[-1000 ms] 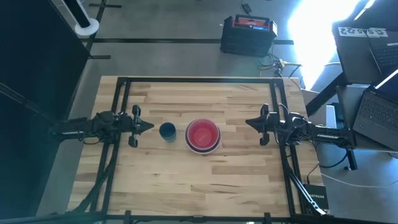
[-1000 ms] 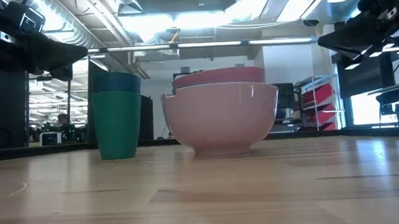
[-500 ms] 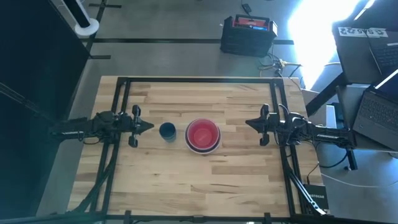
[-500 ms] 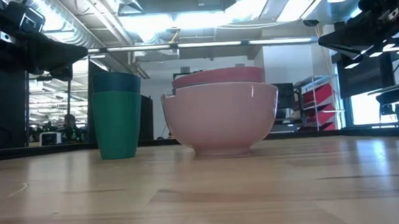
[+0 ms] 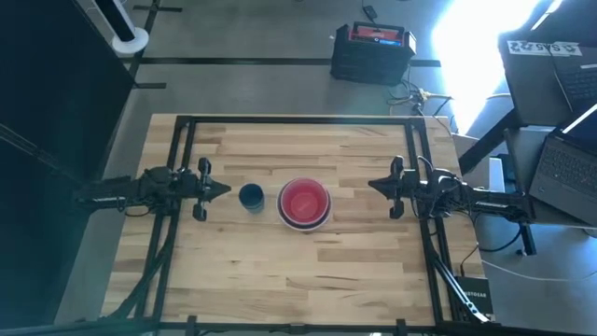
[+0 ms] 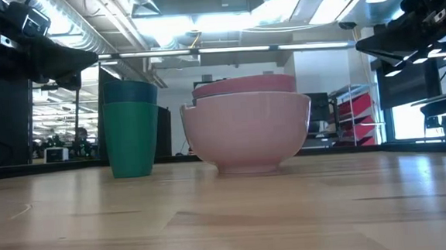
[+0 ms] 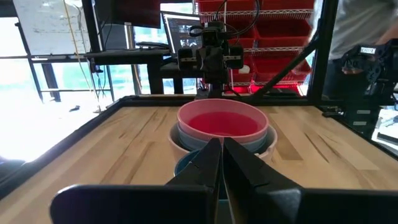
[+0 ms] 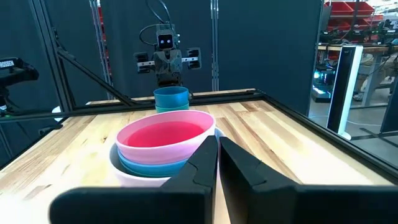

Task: Nest bowls inside each other
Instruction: Return to Home Position

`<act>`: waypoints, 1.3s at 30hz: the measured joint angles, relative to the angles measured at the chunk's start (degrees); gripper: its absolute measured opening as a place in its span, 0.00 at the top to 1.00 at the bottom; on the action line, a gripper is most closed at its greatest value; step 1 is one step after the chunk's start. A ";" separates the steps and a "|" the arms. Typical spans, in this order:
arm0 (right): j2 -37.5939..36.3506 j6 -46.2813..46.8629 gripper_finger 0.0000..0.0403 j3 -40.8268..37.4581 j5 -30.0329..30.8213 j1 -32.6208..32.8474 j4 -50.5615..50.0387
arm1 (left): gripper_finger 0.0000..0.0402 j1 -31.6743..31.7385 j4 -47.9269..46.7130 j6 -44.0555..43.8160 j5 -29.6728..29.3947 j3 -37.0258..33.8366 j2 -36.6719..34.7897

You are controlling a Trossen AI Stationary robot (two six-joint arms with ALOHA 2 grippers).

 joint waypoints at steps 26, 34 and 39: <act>0.10 0.00 1.00 0.00 -0.16 8.86 0.06 | 1.00 0.00 0.00 0.00 0.02 0.00 0.00; -0.09 0.00 1.00 0.00 -0.16 8.84 0.07 | 1.00 0.00 0.00 0.00 0.02 0.00 0.00; -0.09 0.00 1.00 0.00 -0.14 8.83 0.07 | 1.00 0.00 0.00 0.00 0.02 0.00 0.00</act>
